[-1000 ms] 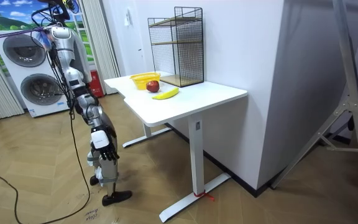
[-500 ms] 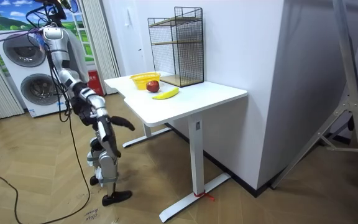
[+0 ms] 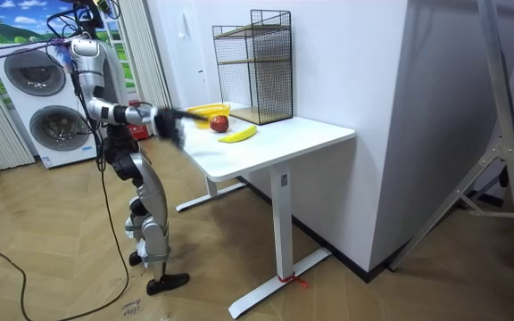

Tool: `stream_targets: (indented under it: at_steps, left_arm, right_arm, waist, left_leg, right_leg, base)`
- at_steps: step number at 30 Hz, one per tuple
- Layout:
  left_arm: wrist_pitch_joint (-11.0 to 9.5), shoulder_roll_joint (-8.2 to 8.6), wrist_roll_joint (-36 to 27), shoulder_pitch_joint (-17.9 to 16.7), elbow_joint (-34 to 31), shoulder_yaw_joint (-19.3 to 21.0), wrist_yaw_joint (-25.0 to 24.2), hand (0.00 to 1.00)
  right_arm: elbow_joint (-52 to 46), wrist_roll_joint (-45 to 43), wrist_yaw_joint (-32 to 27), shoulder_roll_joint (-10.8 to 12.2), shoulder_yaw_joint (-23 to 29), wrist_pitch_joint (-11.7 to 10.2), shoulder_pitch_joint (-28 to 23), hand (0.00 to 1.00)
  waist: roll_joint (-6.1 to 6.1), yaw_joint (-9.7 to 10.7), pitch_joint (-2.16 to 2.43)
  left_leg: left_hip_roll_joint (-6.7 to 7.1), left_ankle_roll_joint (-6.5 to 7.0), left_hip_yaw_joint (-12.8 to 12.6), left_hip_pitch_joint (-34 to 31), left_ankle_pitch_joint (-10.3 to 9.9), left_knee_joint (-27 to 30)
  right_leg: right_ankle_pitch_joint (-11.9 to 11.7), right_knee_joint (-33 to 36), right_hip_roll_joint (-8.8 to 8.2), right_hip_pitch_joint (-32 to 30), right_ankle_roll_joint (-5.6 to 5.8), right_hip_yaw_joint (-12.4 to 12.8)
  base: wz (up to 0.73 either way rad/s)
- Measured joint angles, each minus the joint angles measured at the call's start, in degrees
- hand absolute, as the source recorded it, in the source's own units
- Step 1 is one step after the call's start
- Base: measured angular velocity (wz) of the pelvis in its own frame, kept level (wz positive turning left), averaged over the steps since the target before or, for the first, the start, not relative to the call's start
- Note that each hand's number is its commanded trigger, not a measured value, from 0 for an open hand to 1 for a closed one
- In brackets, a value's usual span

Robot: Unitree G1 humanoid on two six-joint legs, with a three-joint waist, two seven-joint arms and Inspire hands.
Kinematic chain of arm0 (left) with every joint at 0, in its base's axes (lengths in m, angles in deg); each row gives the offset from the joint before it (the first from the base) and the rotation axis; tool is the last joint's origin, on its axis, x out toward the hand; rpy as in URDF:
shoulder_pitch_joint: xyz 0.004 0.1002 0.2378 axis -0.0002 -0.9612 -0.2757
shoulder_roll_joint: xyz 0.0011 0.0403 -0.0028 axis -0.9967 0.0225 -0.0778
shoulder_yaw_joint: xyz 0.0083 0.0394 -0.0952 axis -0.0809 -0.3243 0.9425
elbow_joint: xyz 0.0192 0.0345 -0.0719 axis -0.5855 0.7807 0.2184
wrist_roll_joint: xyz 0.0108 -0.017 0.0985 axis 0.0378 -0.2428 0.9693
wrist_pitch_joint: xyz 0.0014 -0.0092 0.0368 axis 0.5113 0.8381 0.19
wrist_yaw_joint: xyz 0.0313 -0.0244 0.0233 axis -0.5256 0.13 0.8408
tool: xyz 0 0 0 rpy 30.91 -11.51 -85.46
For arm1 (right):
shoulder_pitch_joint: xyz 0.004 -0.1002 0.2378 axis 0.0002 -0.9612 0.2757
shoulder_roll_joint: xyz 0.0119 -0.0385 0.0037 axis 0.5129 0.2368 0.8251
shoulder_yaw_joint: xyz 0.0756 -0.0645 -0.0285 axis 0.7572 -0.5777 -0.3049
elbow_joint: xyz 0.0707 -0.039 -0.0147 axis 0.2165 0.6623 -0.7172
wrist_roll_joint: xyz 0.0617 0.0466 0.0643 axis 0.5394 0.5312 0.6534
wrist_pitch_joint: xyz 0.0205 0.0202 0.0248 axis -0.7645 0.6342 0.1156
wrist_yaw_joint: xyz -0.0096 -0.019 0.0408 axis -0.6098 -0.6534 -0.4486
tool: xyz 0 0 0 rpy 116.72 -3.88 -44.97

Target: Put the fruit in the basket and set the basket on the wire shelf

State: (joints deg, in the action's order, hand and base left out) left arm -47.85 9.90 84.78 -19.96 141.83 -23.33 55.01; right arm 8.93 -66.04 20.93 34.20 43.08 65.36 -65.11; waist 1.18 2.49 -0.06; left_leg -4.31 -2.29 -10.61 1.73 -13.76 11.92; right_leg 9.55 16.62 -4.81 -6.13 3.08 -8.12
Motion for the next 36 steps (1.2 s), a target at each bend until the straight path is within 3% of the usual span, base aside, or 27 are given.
stream_targets:
  at_steps: [2, 6, 12, 14, 17, 24, 31, 36]
  left_arm:
    - [-0.72, -0.62, -0.07, 0.08, 0.1, -1.15, 0.09, 0.0]
    - [-0.93, -1.44, -0.04, 0.11, 0.71, -3.53, 0.31, 0.0]
    - [-1.04, -0.99, 0.52, 0.59, 1.25, -5.78, 0.44, 0.0]
    - [-1.04, -0.98, 0.59, 0.99, 1.25, -5.88, -0.42, 0.0]
    - [-1.08, -0.93, 0.58, 1.36, 1.2, -5.94, -1.22, 0.0]
    - [-1.09, -0.94, 0.62, 0.81, 1.16, -6.76, -1.89, 0.0]
    - [-1.09, -0.95, 2.41, 0.74, -0.72, -6.47, -4.38, 0.0]
    - [-0.98, -0.95, 2.4, 0.68, -0.98, -6.44, -4.54, 0.0]
  right_arm:
    - [-3.36, -3.97, 0.05, -1.36, -1.89, -1.45, 0.47, 0.0]
    - [-5.56, -5.56, 0.87, -1.63, -3.61, -2.28, 0.73, 0.0]
    - [-6.49, -5.65, 4.57, -2.18, -5.33, -2.96, 1.71, 0.0]
    - [-6.5, -5.49, 7.09, -3.73, -6.46, -2.96, 2.22, 0.0]
    - [-6.49, -5.1, 12.75, -4.83, -8.92, -2.93, 2.98, 0.0]
    - [-6.32, -4.85, 23.66, -4.94, -13.82, -2.7, 3.09, 0.0]
    - [-3.48, -5.7, 34.4, -4.95, -15.11, -1.91, 3.24, 0.0]
    - [-1.57, -5.75, 39.15, -4.95, -15.13, 0.59, 3.53, 0.0]
  waist:
    - [0.82, -0.93, 0.3]
    - [1.85, -1.6, 0.07]
    - [0.97, -2.17, -0.26]
    - [0.12, -2.72, -0.13]
    - [-0.15, -2.88, 0.04]
    - [0.83, -4.09, -0.44]
    - [1.59, -5.42, -0.06]
    - [1.63, -5.82, -0.03]
  left_leg:
    - [-0.02, 0.0, 0.23, 0.14, 0.0, -0.02]
    - [-0.01, 0.0, 1.12, 0.06, 0.0, -0.02]
    - [-0.06, 0.0, 1.67, -0.19, -0.01, -0.33]
    - [-0.07, 0.0, 1.67, -0.07, 0.0, -0.4]
    - [-0.07, -0.01, 1.67, 0.0, 0.04, -0.4]
    - [-0.06, -0.01, 1.58, -0.02, 0.04, -0.28]
    - [-0.09, -0.01, 1.59, -0.01, 0.04, -0.22]
    - [-0.1, -0.01, 1.67, -0.03, 0.04, -0.23]
  right_leg:
    - [0.0, -0.03, 0.0, 0.27, 0.0, -0.17]
    - [-0.05, -0.31, -0.06, 0.73, 0.03, -0.83]
    - [-0.31, -1.08, -0.05, 1.04, 0.06, -1.49]
    - [-0.31, -1.05, -0.04, 1.06, 0.06, -1.49]
    - [-0.31, -1.06, -0.03, 1.17, 0.06, -1.49]
    - [-0.34, -1.06, -0.03, 1.18, 0.03, -1.45]
    - [-0.35, -1.06, -0.07, 1.25, 0.02, -1.55]
    - [-0.35, -1.02, -0.12, 1.25, 0.02, -1.68]
  base:
    - [0.04]
    - [0.12]
    - [0.03]
    - [0.0]
    - [0.0]
    - [0.0]
    - [0.0]
    - [0.0]
